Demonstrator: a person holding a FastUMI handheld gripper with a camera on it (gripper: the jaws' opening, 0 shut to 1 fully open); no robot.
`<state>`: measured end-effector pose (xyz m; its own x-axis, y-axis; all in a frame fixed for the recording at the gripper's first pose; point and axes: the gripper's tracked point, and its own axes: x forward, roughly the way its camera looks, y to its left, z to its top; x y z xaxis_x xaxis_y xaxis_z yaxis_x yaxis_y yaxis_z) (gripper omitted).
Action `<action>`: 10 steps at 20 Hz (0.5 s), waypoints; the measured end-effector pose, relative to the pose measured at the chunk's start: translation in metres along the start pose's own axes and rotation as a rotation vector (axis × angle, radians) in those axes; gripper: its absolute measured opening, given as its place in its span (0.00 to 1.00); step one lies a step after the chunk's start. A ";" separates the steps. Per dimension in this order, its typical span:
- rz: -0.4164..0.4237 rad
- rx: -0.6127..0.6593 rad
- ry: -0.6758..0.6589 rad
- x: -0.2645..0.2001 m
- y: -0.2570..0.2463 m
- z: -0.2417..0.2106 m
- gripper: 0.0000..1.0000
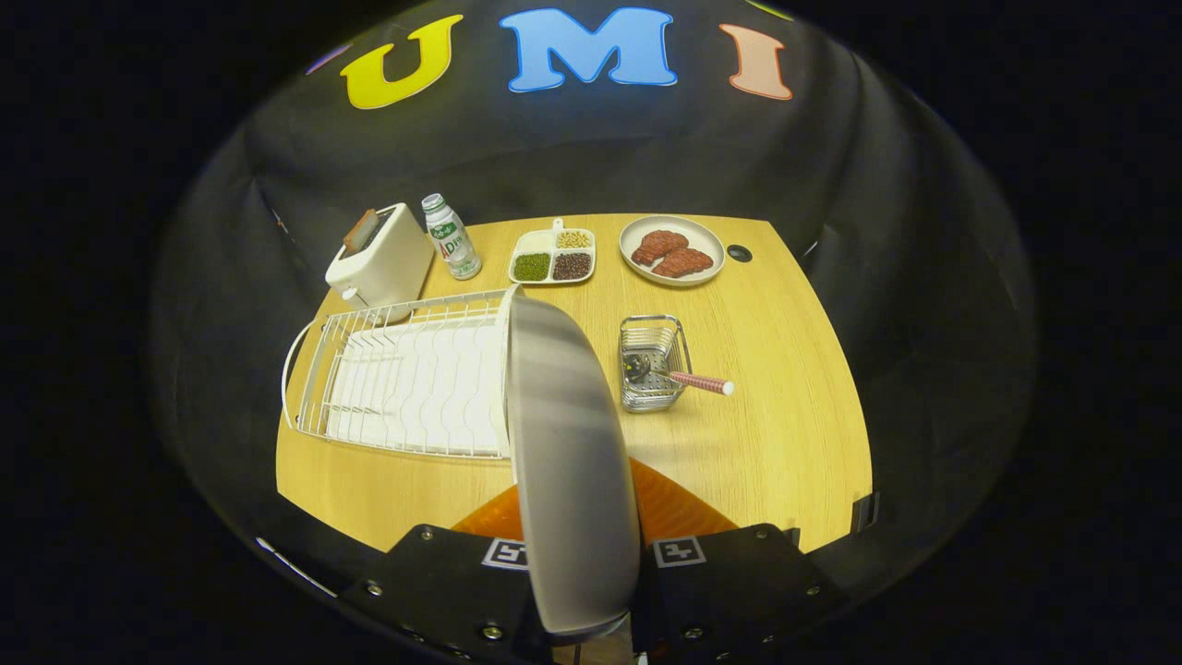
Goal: Take the plate from the dish rack, then take the spoon from the basket and place it into the plate.
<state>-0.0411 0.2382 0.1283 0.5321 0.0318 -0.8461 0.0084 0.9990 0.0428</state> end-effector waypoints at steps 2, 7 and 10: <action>0.001 0.003 0.020 0.005 -0.007 -0.012 0.32; 0.035 -0.017 0.065 0.023 -0.014 -0.040 0.32; 0.067 -0.021 0.103 0.035 -0.014 -0.059 0.32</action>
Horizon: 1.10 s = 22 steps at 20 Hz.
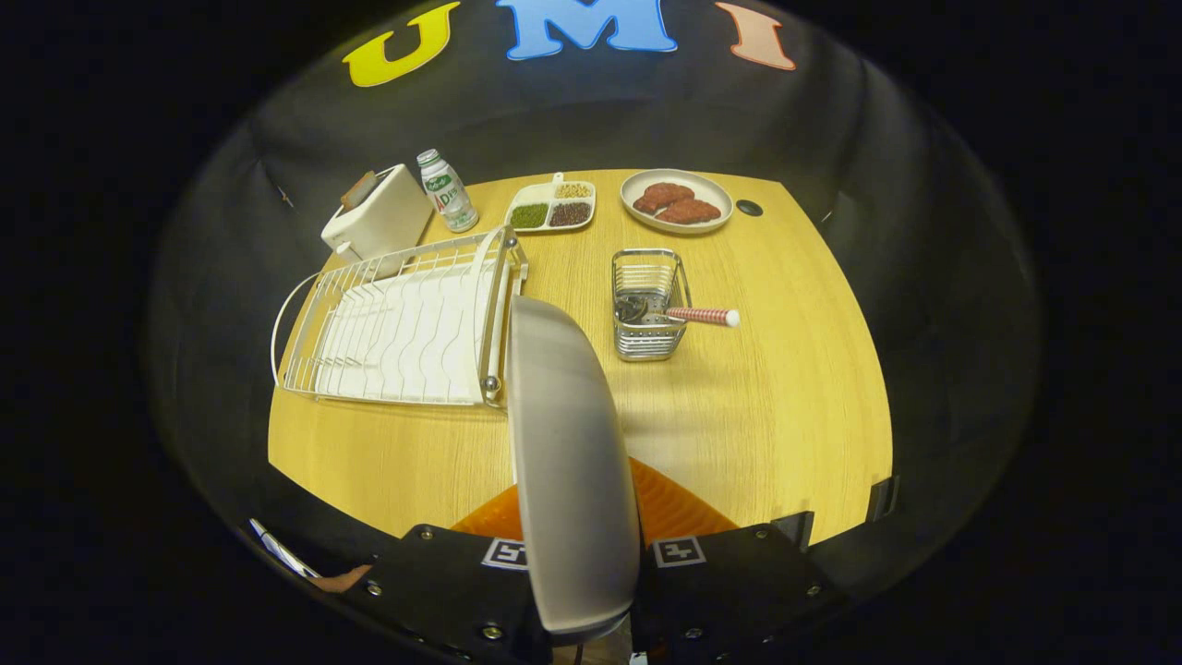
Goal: Take the plate from the dish rack, then take the spoon from the basket and place it into the plate.
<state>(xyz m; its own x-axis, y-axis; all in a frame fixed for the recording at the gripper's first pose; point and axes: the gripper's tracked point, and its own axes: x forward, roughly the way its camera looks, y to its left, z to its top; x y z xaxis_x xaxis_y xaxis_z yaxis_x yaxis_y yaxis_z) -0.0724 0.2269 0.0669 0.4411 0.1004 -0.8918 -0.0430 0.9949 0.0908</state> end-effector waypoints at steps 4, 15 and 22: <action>0.046 0.005 0.018 0.018 0.000 -0.015 0.32; 0.261 0.063 0.071 0.081 0.014 -0.058 0.32; 0.540 0.210 0.084 0.111 0.029 -0.073 0.32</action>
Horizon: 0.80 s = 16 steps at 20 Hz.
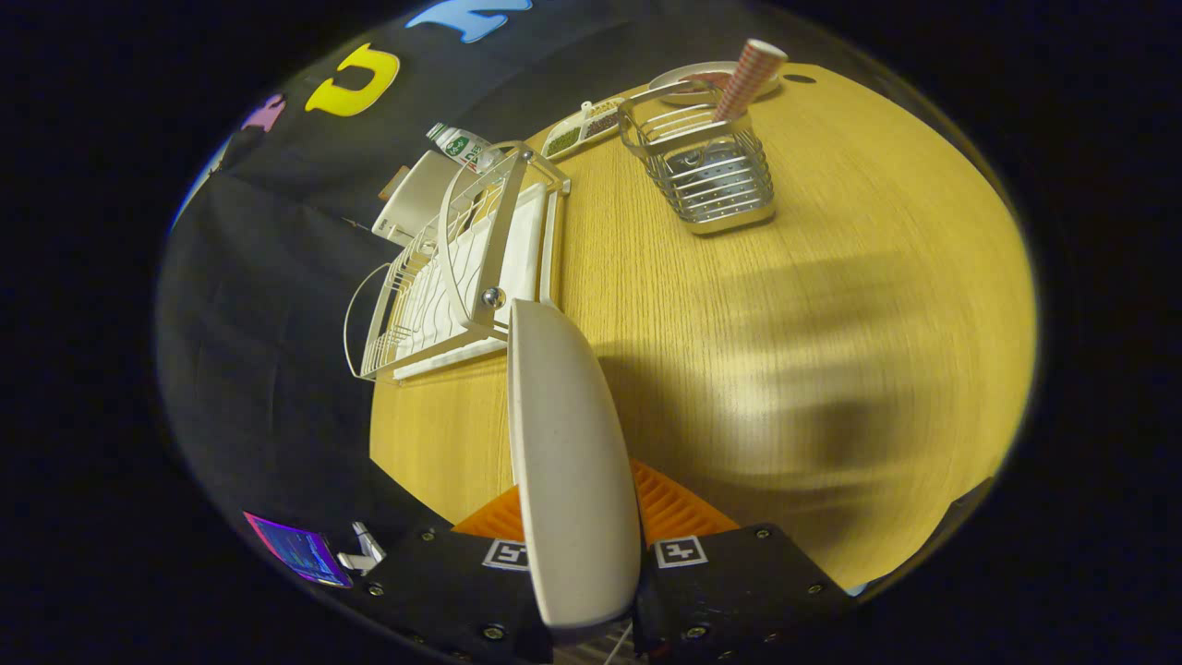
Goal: Take the plate from the dish rack, then take the spoon from the basket and place it into the plate.
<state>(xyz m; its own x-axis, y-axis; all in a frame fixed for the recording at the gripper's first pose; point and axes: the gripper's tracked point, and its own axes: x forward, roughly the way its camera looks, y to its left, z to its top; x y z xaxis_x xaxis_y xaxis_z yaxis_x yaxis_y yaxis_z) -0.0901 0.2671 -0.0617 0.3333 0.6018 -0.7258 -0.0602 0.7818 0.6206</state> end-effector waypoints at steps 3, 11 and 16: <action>-0.011 -0.018 -0.009 0.004 -0.020 -0.002 0.38; -0.118 -0.093 -0.054 -0.011 -0.056 0.008 0.57; -0.306 -0.186 -0.169 -0.046 -0.092 0.028 0.57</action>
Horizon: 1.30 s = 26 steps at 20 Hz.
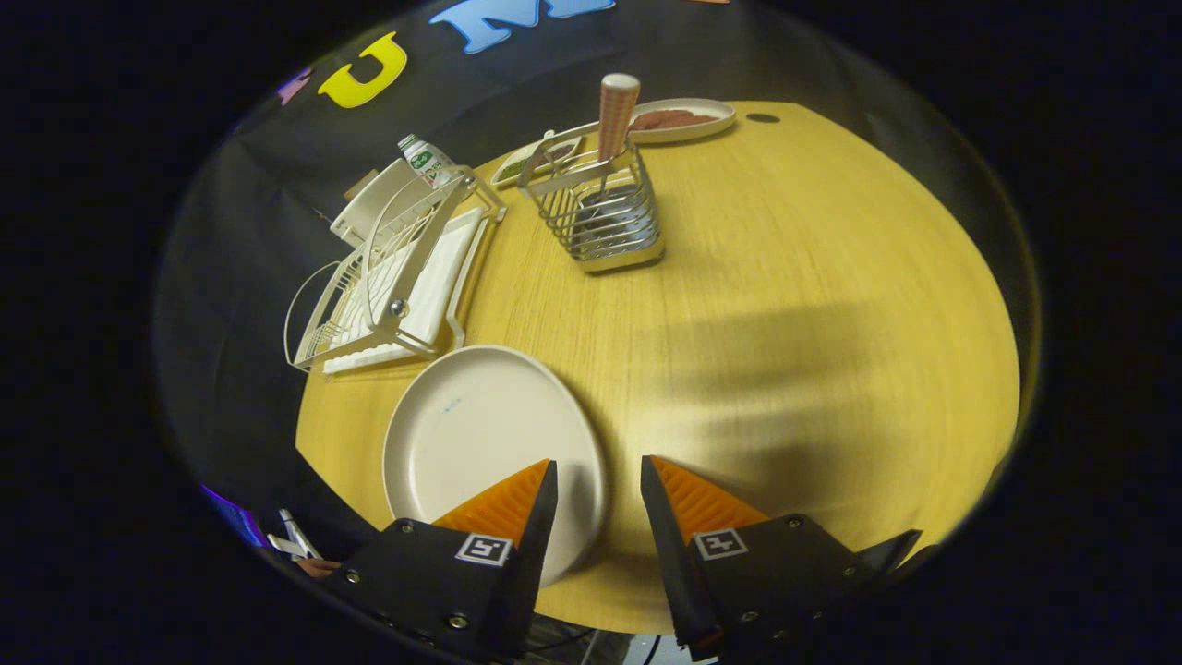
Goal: Take the plate from the dish rack, then take the spoon from the basket and place it into the plate.
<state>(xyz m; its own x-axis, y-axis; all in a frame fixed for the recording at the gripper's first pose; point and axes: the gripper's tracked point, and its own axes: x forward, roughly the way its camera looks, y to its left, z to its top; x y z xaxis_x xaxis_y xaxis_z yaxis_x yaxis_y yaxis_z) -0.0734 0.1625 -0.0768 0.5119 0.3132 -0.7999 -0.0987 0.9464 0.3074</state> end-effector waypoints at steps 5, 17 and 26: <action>-0.065 -0.054 -0.164 -0.051 -0.007 0.032 0.57; -0.064 -0.141 -0.571 -0.134 0.019 0.148 0.57; -0.094 -0.296 -0.829 -0.132 0.027 0.200 0.57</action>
<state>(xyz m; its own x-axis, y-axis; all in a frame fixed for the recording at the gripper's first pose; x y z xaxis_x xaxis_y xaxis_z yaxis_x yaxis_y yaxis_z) 0.0268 0.1316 0.1397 0.9716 0.1844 -0.1486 -0.1833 0.9828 0.0210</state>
